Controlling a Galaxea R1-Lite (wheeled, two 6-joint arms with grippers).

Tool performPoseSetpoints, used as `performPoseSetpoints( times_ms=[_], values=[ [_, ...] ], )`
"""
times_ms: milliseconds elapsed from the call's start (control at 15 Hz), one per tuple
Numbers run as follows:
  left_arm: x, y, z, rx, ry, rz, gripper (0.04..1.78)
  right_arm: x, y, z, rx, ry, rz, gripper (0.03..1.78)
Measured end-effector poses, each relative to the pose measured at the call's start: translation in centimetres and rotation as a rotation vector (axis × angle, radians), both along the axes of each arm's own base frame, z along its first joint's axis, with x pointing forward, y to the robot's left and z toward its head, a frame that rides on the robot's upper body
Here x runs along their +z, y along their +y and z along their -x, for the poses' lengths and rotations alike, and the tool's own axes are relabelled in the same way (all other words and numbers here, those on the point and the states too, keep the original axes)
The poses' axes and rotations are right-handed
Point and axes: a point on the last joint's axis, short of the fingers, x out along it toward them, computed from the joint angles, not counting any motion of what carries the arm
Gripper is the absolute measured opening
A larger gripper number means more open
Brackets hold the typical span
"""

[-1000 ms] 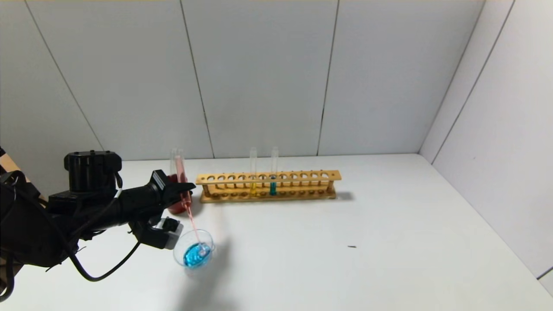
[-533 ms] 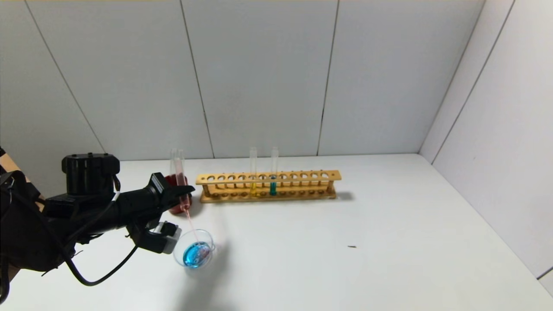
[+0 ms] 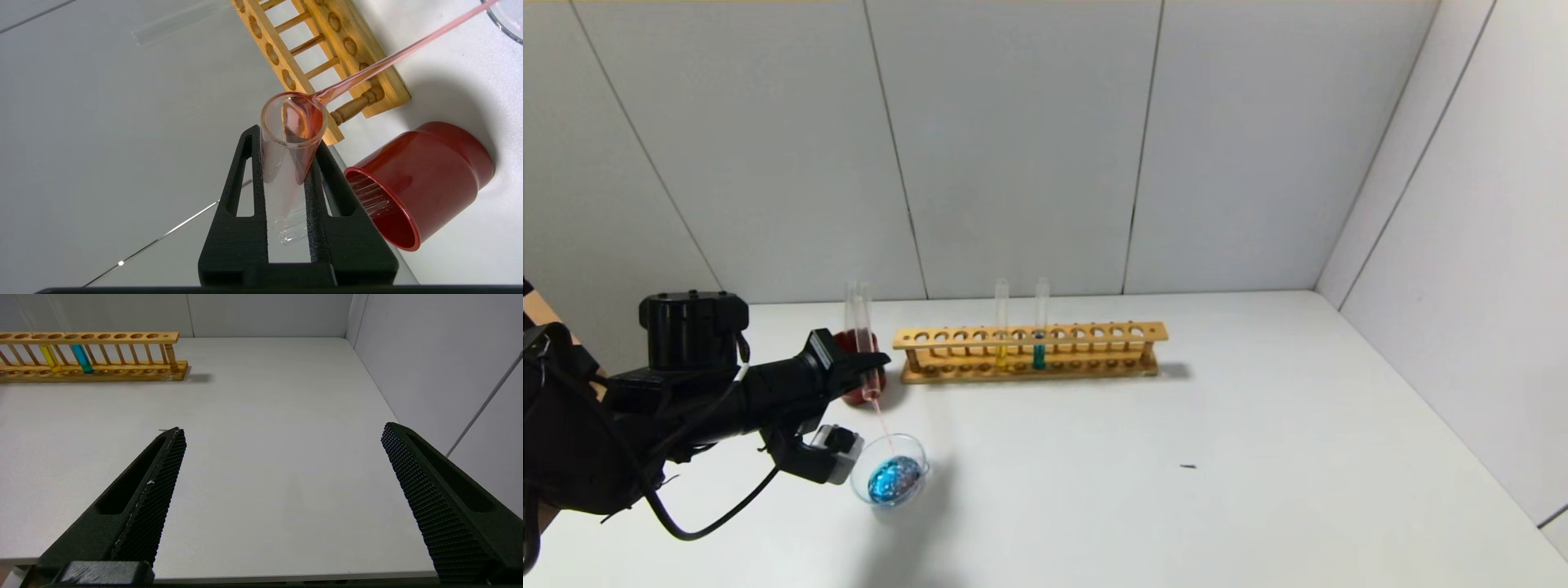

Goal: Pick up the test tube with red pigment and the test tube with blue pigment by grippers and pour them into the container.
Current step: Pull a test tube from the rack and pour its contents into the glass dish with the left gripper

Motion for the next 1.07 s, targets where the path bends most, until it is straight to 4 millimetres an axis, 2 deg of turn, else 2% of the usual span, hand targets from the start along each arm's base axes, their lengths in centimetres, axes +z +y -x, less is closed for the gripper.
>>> performPoseSetpoints(
  times_ms=[667,1067],
  values=[
    [-0.2,0.1,0.2,-0.017,-0.029,-0.055,0.31,0.0,0.0,0.0,0.0,0.0,0.0,1.75],
    [-0.2,0.2,1.3,-0.028,-0.042,-0.084,0.31,0.0,0.0,0.0,0.0,0.0,0.0,1.75]
  ],
)
